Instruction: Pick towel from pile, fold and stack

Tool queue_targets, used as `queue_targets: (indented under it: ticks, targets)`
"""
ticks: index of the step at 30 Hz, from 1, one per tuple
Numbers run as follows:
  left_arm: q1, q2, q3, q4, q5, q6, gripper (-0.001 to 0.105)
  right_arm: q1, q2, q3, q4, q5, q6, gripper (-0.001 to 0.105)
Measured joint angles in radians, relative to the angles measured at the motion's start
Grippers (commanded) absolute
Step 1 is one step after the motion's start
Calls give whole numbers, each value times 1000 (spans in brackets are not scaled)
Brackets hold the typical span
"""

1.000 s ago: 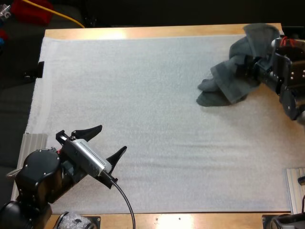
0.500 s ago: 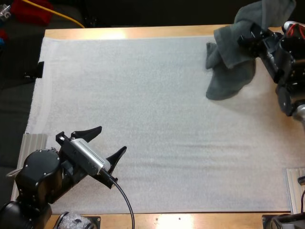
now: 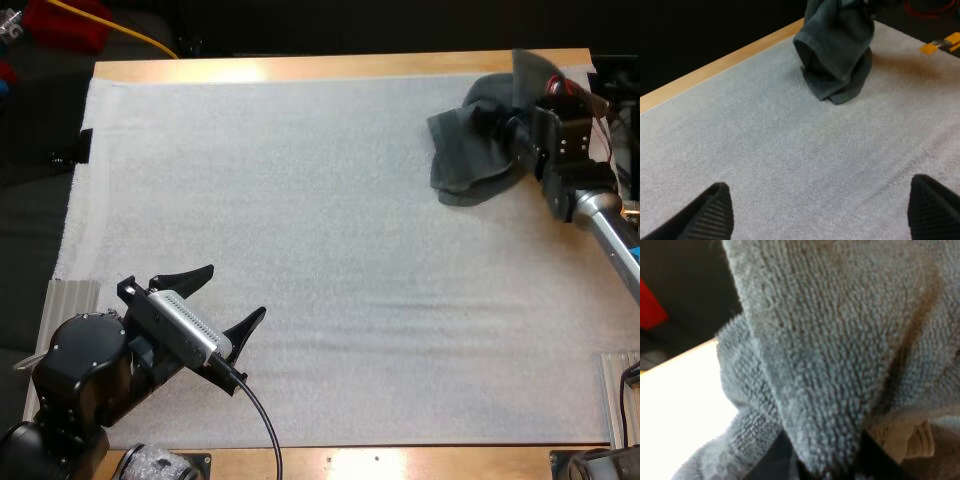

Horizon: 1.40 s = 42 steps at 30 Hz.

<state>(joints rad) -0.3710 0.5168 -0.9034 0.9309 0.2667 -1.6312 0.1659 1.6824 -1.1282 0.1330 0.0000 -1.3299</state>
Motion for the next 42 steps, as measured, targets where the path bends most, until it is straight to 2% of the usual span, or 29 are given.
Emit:
queue_targets:
  ticks: [2,3,5,9,17,18,20,22,24,26,27,31,35,40,42]
  targets:
    - [0,0,0,0,0,0,69,0,9,0,28,0,7,34]
    - [0,0,0,0,0,0,69,0,11,0,63,0,7,49]
    - [0,0,0,0,0,0,69,0,1,0,94,-70,7,73]
    - [0,0,0,0,0,0,69,0,-68,0,117,-107,7,77]
    - [0,0,0,0,0,0,69,0,-151,-2,250,-36,7,76]
    - [0,0,0,0,0,0,69,0,-148,-2,259,-37,7,75]
    - [0,0,0,0,0,0,69,0,-142,-2,267,-45,7,64]
    - [0,0,0,0,0,0,69,0,-137,-2,267,-45,7,46]
    - [0,0,0,0,14,0,69,0,-137,-2,267,-45,7,14]
    - [0,0,0,0,20,0,69,0,-137,-2,267,-45,7,3]
    - [0,0,0,0,21,0,69,0,-137,-2,267,-45,7,1]
    - [0,0,0,0,23,0,69,7,-149,-2,267,-55,4,1]
    - [0,0,0,0,23,0,69,21,-227,0,261,-33,-79,1]
    - [0,0,0,0,23,0,69,24,-334,-2,183,-33,-112,1]
    - [0,0,0,0,23,0,69,24,-408,-61,190,-42,-114,1]
